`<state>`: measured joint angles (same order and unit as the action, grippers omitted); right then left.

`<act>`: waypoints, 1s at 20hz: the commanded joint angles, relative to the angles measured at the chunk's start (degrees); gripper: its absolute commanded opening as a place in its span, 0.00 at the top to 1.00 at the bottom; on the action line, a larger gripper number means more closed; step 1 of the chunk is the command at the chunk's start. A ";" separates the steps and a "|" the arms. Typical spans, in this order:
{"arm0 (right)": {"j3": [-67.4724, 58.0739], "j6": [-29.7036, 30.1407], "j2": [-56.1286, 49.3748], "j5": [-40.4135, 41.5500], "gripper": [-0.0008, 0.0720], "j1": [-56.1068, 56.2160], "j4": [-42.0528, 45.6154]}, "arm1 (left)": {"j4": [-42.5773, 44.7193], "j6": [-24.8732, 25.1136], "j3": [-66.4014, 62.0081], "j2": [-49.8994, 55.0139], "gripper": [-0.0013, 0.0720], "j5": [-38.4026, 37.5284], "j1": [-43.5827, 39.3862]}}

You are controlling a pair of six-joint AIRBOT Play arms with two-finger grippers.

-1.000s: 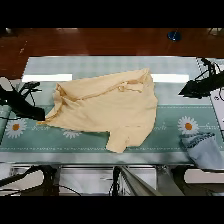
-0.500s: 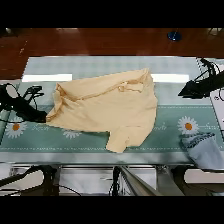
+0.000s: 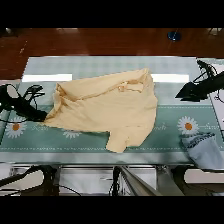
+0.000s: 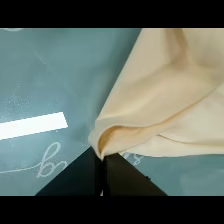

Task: Fold the shirts.

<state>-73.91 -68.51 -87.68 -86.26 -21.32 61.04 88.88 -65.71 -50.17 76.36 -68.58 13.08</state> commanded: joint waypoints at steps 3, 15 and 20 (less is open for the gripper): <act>11.61 4.35 0.04 -0.07 0.26 0.00 -10.23 | -0.22 0.74 0.02 -0.11 0.95 -0.92 0.00; 37.55 12.37 11.28 10.40 0.35 0.09 -14.69 | -0.42 0.72 0.02 -0.13 0.95 -3.30 0.00; 41.29 11.72 12.20 14.91 0.35 1.55 -18.25 | -0.42 0.74 0.02 -0.13 0.95 -3.48 0.00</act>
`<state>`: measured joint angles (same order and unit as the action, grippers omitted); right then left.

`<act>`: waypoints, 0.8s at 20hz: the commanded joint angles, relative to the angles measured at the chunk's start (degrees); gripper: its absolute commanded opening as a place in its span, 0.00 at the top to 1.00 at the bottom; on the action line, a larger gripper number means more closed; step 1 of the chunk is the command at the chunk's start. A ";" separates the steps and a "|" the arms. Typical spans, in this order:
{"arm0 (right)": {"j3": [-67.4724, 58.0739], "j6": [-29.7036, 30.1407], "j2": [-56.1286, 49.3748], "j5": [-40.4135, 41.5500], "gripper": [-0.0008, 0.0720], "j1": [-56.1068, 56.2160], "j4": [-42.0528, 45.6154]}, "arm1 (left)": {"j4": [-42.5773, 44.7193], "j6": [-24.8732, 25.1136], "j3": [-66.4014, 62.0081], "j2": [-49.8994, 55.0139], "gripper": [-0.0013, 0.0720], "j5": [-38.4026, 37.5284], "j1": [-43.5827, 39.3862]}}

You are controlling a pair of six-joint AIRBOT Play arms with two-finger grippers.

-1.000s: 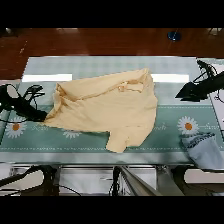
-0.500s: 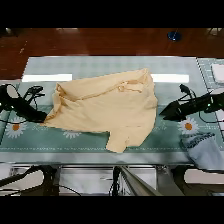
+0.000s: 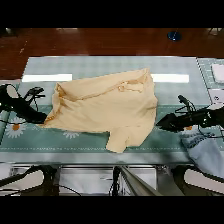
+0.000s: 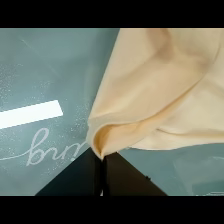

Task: Fold the shirts.

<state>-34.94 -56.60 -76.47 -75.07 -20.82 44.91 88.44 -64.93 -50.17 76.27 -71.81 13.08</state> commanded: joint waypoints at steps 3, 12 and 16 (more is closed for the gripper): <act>2.51 -3.32 0.98 10.03 0.35 8.94 -2.78 | 0.02 0.42 0.02 -0.04 0.95 -0.24 0.00; 0.26 -10.03 8.41 15.89 0.96 21.44 -4.09 | -10.91 1.51 -5.40 -1.75 0.95 0.61 0.00; -11.41 -11.98 26.38 15.19 0.96 17.07 -4.04 | -31.78 2.93 -20.83 -8.72 0.95 0.35 0.00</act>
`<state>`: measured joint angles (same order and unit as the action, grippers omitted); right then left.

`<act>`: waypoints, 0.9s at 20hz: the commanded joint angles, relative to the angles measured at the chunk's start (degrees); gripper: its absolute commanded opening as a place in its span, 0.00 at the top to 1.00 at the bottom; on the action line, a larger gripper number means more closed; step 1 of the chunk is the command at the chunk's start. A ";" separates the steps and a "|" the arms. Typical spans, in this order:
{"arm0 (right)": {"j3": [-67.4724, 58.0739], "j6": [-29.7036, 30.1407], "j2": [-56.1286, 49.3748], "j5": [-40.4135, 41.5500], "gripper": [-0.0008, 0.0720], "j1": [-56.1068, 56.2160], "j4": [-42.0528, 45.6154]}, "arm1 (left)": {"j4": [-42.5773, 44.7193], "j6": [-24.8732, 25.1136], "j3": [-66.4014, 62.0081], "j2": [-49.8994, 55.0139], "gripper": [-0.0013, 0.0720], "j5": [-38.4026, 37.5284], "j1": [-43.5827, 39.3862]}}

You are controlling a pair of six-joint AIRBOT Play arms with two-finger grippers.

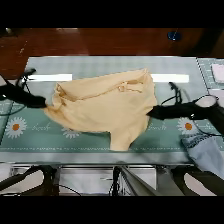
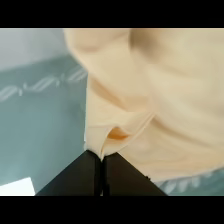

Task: Fold the shirts.

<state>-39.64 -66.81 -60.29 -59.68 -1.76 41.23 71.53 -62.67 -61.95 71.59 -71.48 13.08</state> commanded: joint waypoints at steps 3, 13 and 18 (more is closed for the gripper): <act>-20.33 -7.37 19.37 -0.52 0.96 -7.17 1.22 | -21.18 -0.50 -24.59 -10.75 0.95 -0.09 0.00; -65.29 -20.11 22.18 -8.17 0.96 -14.97 12.63 | -13.84 -8.46 -53.77 -31.17 0.95 3.13 3.08; -75.67 -25.18 22.18 -16.70 0.96 -14.97 18.64 | -4.04 -11.82 -53.77 -38.34 0.95 -1.99 3.06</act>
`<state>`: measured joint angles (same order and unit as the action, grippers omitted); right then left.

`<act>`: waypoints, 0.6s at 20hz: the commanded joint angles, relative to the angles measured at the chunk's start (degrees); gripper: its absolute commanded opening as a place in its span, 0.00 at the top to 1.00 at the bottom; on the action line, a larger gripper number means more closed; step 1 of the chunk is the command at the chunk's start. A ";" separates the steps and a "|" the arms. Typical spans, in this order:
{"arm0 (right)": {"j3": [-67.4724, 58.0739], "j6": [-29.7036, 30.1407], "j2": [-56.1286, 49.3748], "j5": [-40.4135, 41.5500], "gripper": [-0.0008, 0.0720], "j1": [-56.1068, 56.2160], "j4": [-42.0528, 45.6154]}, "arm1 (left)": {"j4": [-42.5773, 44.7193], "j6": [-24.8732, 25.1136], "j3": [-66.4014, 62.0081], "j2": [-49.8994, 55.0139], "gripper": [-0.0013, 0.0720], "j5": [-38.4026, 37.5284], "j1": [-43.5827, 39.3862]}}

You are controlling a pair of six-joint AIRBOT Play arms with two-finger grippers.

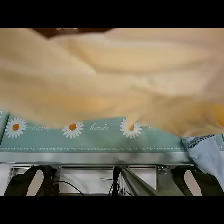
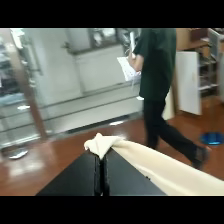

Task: Fold the shirts.

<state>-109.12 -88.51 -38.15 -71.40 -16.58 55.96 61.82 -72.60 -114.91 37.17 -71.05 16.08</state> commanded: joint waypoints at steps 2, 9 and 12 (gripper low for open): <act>-8.52 -4.15 0.04 -8.00 0.96 -0.15 7.30 | 8.59 -2.38 -0.81 -4.87 0.95 -6.12 0.09; -5.49 -3.80 -4.46 -34.75 0.96 0.09 9.31 | 8.31 -7.67 8.85 -4.39 0.95 -27.69 0.09; 7.96 -3.04 -5.03 -34.56 0.96 0.15 10.54 | 4.52 -8.83 25.29 -4.70 0.95 -27.76 0.09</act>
<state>-109.71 -92.36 -42.24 -100.92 -16.53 65.36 69.58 -79.68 -101.01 32.73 -95.13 16.12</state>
